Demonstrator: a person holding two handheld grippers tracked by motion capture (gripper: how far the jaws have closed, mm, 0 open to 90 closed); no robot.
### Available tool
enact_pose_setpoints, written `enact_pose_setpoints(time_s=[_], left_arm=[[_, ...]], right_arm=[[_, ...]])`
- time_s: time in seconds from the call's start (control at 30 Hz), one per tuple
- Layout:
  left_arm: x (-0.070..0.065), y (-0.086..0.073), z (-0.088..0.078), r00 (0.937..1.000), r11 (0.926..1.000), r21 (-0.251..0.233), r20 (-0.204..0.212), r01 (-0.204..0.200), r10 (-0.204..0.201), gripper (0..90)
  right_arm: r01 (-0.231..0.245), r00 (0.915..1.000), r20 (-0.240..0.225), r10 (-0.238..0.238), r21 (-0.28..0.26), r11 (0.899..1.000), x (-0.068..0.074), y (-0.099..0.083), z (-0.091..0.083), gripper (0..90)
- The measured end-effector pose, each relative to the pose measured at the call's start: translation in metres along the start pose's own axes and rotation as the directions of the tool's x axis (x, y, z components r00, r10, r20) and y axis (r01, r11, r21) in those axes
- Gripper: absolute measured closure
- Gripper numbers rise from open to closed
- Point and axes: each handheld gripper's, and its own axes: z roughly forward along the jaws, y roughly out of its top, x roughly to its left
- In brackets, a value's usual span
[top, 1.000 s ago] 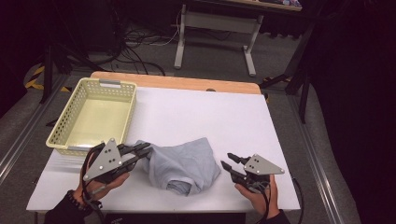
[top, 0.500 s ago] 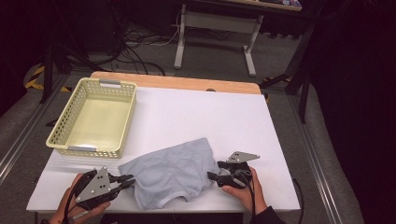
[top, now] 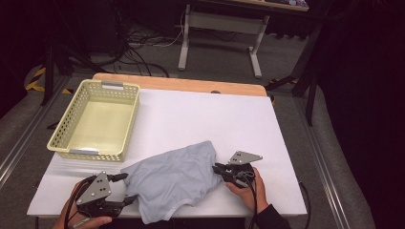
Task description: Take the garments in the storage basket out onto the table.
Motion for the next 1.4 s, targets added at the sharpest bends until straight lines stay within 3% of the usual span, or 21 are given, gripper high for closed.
enact_pose_setpoints(time_s=[0.03,0.1,0.17,0.2,0.27,0.33,0.47,0.57,0.63,0.8,0.87,0.9,0.93,1.0,1.13,1.2,1.23,1.27,1.3,1.33,1.4], left_arm=[[0.001,0.001,-0.001,0.9999,0.9999,-0.013,-0.008,0.009,-0.009,21.4],[0.002,0.002,-0.002,0.9993,0.9992,-0.030,-0.026,0.027,-0.027,19.9],[0.002,0.004,-0.002,0.9993,0.9992,-0.037,-0.033,0.017,-0.018,18.0],[0.002,0.006,-0.002,0.9992,0.9988,-0.046,-0.036,0.016,-0.018,17.7],[0.003,0.010,-0.002,0.9993,0.9971,-0.072,-0.027,0.025,-0.027,17.7],[0.004,0.013,0.002,0.9994,0.9973,-0.069,-0.023,0.025,-0.026,18.9],[-0.004,0.019,0.025,0.9993,0.9993,-0.006,0.001,-0.038,0.038,19.3],[-0.013,0.026,0.043,0.9929,0.9922,0.040,-0.006,-0.119,0.119,21.3],[-0.014,0.032,0.054,0.9900,0.9887,0.050,0.007,-0.141,0.141,21.5],[-0.011,0.043,0.077,0.9858,0.9838,0.065,-0.004,-0.167,0.168,22.5],[-0.008,0.047,0.086,0.9846,0.9818,0.075,0.004,-0.174,0.175,22.9],[-0.006,0.048,0.090,0.9838,0.9806,0.080,0.000,-0.179,0.180,23.0],[-0.002,0.052,0.096,0.9820,0.9784,0.091,-0.019,-0.185,0.188,23.1],[0.000,0.053,0.100,0.9840,0.9809,0.087,-0.022,-0.174,0.176,23.3],[0.010,0.061,0.107,0.9883,0.9873,0.060,-0.032,-0.147,0.149,23.8],[0.015,0.065,0.117,0.9898,0.9872,0.077,-0.016,-0.140,0.141,23.8],[0.015,0.065,0.117,0.9898,0.9872,0.077,-0.016,-0.140,0.141,23.6],[0.016,0.066,0.123,0.9896,0.9852,0.099,-0.019,-0.140,0.143,23.3],[0.017,0.066,0.133,0.9899,0.9804,0.139,-0.002,-0.140,0.142,23.2],[0.017,0.066,0.133,0.9899,0.9804,0.139,-0.002,-0.140,0.142,23.5],[0.016,0.064,0.138,0.9876,0.9704,0.183,0.024,-0.157,0.155,23.6]], right_arm=[[-0.016,0.9997,0.020,0.017,-0.033,0.999,-0.003,0.001,-0.005,82.6],[-0.021,0.9992,0.033,0.023,-0.047,0.999,-0.004,0.002,-0.008,82.8],[-0.020,0.9970,0.073,0.025,-0.068,0.997,-0.008,0.002,-0.014,83.0],[-0.018,0.9928,0.117,0.028,-0.083,0.996,-0.013,0.001,-0.019,83.1],[-0.023,0.9911,0.128,0.035,-0.090,0.996,-0.016,0.001,-0.021,83.2],[-0.037,0.9841,0.169,0.056,-0.111,0.993,-0.025,0.000,-0.028,83.2],[-0.074,0.9673,0.230,0.106,-0.144,0.987,-0.046,-0.003,-0.036,83.2],[-0.093,0.9589,0.254,0.127,-0.141,0.986,-0.060,-0.007,-0.036,83.1],[-0.125,0.9553,0.248,0.161,-0.156,0.980,-0.072,-0.010,-0.033,83.0],[-0.103,0.9555,0.260,0.139,-0.151,0.983,-0.071,-0.008,-0.032,80.9],[-0.087,0.9567,0.262,0.127,-0.157,0.984,-0.069,-0.009,-0.032,68.1],[-0.093,0.9511,0.279,0.132,-0.149,0.985,-0.068,-0.010,-0.033,53.3],[-0.106,0.9491,0.281,0.143,-0.143,0.984,-0.067,-0.012,-0.034,47.5],[-0.113,0.9471,0.285,0.148,-0.134,0.985,-0.066,-0.012,-0.036,43.0],[-0.074,0.9378,0.329,0.112,-0.125,0.989,-0.055,-0.016,-0.049,39.2],[-0.095,0.9259,0.348,0.148,-0.165,0.982,-0.052,-0.018,-0.064,35.9],[-0.095,0.9259,0.348,0.148,-0.165,0.982,-0.052,-0.018,-0.064,35.9],[-0.122,0.9212,0.342,0.185,-0.196,0.973,-0.050,-0.020,-0.073,35.2],[-0.136,0.9242,0.326,0.199,-0.205,0.969,-0.048,-0.021,-0.076,34.6],[-0.150,0.9270,0.311,0.210,-0.205,0.967,-0.045,-0.023,-0.078,33.7],[-0.169,0.9301,0.292,0.223,-0.201,0.965,-0.041,-0.026,-0.077,32.8]])
